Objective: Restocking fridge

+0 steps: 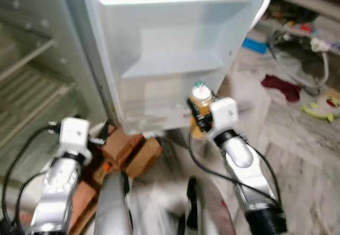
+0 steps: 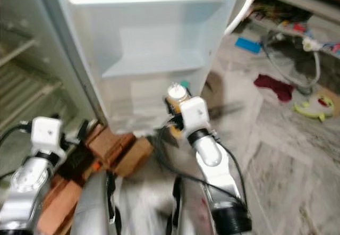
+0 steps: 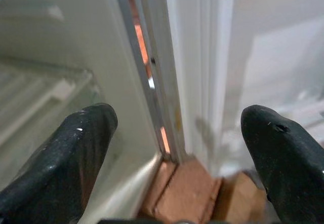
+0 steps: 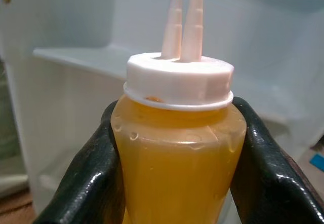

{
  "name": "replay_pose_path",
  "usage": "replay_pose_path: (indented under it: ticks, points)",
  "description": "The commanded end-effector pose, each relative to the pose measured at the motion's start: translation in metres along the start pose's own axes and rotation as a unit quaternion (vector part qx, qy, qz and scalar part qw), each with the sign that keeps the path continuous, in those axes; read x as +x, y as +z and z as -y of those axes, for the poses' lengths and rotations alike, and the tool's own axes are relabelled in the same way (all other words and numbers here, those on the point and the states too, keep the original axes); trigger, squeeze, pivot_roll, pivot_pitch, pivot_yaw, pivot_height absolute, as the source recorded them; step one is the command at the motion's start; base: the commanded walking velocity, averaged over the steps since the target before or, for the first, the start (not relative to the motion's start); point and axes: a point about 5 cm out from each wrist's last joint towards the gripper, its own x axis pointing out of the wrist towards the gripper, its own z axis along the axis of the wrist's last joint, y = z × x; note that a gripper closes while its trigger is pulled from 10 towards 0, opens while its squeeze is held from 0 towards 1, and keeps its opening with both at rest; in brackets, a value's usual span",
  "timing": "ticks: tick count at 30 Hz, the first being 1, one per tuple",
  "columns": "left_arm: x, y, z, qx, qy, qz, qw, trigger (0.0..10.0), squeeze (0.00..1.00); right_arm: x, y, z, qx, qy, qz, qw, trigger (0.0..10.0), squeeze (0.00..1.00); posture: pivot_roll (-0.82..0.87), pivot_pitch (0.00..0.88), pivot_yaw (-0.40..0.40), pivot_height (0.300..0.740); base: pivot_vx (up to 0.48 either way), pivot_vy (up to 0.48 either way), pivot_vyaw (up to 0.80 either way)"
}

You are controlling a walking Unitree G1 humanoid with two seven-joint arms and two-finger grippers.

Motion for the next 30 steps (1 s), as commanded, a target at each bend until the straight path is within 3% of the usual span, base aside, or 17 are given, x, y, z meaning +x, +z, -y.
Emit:
replay_pose_path:
  ticks: [1, 10, 15, 21, 28, 30]
  points:
    - [0.000, 0.000, 0.008, -0.002, -0.011, -0.001, 1.000, 10.0, 0.00, -0.003, 0.005, 0.013, -0.002, -0.017, 0.016, 1.000, 10.0, 0.00, 0.01, 0.120, -0.047, 0.582, 0.292, 0.000, 0.00]
    - [0.002, 0.000, 0.008, 0.002, -0.001, -0.004, 1.000, 10.0, 0.00, 0.000, 0.008, 0.002, 0.007, 0.027, 0.020, 0.999, 10.0, 0.00, 0.01, 0.124, -0.046, 0.582, 0.124, 0.000, 0.00]
    - [0.001, -0.001, 0.005, 0.009, 0.011, -0.006, 1.000, 10.0, 0.00, 0.000, 0.007, 0.000, 0.014, 0.036, 0.021, 0.999, 10.0, 0.00, 0.01, 0.129, -0.051, 0.557, 0.000, 0.000, 0.00]
    - [-0.001, 0.000, -0.009, 0.028, 0.053, -0.007, 0.998, 10.0, 0.00, 0.009, 0.013, -0.009, 0.002, 0.070, 0.035, 0.997, 10.0, 0.00, 0.03, 0.145, -0.054, 0.512, 0.000, 0.000, 0.00]
    - [-0.009, 0.000, -0.013, 0.035, 0.058, -0.009, 0.998, 10.0, 0.00, 0.021, 0.010, -0.013, -0.017, 0.095, 0.036, 0.995, 10.0, 0.00, 0.06, 0.175, -0.054, 0.512, 0.000, 0.000, 0.00]
    - [-0.012, 0.000, -0.018, 0.040, 0.065, -0.012, 0.997, 10.0, 0.00, 0.032, 0.006, -0.013, -0.044, 0.100, 0.034, 0.993, 10.0, 0.00, 0.07, 0.183, -0.055, 0.512, 0.000, 0.000, 0.00]
